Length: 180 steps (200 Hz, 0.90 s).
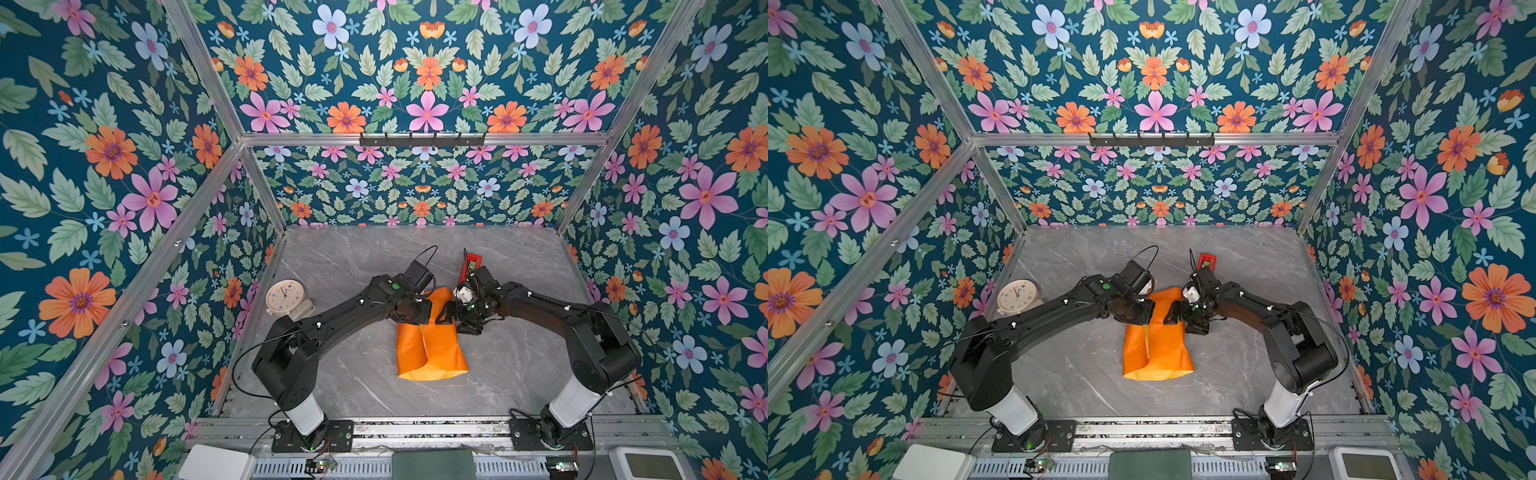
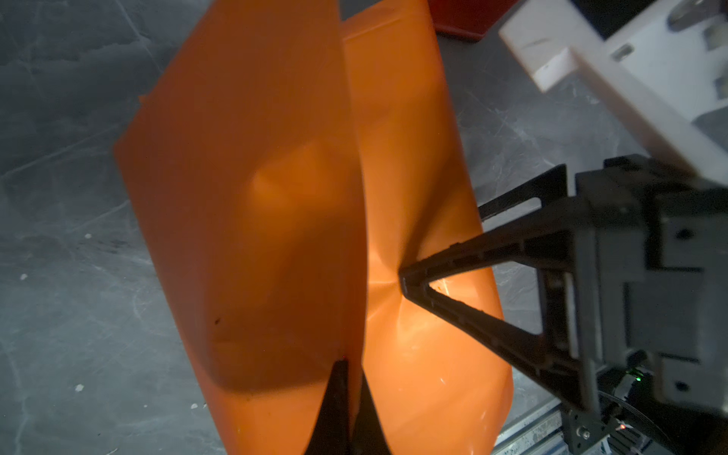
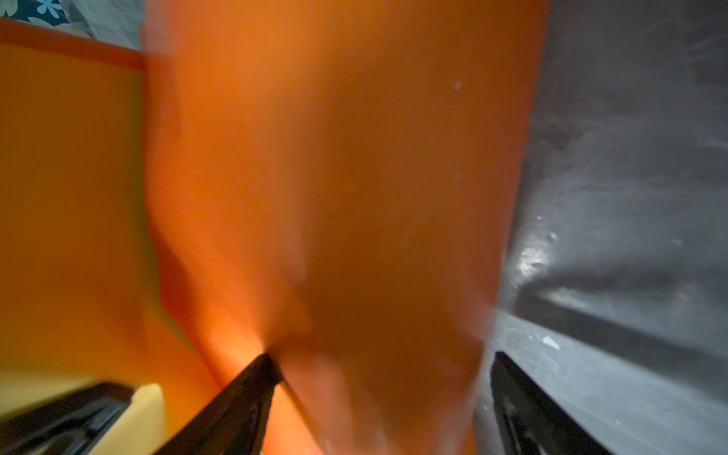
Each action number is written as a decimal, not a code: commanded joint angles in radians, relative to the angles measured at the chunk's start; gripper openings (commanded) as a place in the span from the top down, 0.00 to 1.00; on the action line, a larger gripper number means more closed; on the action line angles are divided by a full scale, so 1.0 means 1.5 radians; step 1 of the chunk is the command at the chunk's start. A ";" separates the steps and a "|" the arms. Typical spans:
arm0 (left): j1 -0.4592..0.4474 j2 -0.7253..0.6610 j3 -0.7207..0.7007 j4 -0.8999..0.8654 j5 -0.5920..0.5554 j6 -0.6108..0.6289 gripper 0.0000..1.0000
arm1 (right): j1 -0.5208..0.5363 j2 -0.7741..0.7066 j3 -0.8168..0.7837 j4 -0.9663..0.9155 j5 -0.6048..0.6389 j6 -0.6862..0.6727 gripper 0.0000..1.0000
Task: Wrap a gift box in wrapping paper
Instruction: Second fold the wrapping paper around the gift box.
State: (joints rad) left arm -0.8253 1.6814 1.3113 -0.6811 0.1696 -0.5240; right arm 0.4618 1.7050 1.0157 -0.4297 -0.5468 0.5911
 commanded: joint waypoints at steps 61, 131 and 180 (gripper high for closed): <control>0.001 0.050 0.005 0.061 0.072 -0.017 0.97 | 0.003 0.004 -0.020 -0.066 0.071 -0.004 0.15; 0.016 0.044 -0.056 0.137 0.104 -0.052 0.97 | 0.003 -0.001 -0.027 -0.057 0.067 0.003 0.15; 0.021 0.046 -0.072 0.113 0.084 -0.038 0.98 | 0.002 -0.006 -0.013 -0.068 0.069 -0.001 0.15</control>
State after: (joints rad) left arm -0.7956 1.7424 1.2160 -0.4706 0.3305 -0.5961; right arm 0.4629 1.6920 0.9943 -0.3981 -0.5461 0.5995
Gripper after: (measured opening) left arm 0.050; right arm 0.848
